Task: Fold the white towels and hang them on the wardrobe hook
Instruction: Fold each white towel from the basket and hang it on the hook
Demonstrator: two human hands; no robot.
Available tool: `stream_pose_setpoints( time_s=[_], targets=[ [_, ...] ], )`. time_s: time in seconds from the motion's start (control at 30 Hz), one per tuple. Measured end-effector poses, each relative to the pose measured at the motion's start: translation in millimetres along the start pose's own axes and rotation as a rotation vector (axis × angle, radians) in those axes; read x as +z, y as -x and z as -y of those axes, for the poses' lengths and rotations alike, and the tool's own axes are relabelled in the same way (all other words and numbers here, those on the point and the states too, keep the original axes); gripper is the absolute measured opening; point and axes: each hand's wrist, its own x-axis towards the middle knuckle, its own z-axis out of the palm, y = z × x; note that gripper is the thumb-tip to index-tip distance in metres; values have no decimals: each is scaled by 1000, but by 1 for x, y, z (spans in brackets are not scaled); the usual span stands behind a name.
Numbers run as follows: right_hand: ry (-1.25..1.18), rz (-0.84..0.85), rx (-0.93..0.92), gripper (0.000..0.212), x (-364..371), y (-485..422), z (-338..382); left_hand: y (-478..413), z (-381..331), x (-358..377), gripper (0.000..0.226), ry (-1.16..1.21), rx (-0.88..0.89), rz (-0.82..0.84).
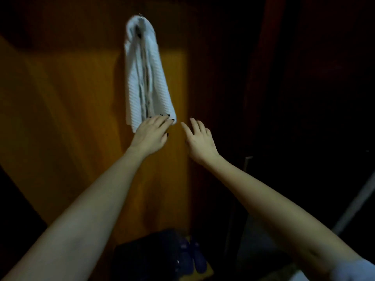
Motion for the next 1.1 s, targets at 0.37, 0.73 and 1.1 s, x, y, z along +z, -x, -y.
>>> stream_pose_setpoints(
  time_s=[0.37, 0.73, 1.1],
  targets=[
    [212, 207, 312, 63, 1, 246, -145, 40, -249, 46, 62, 263, 203, 136],
    [337, 417, 774, 64, -51, 524, -305, 58, -555, 64, 65, 470, 529, 288],
    [242, 606, 985, 60, -11, 639, -410, 42, -730, 138, 61, 555, 711, 439]
  ],
)
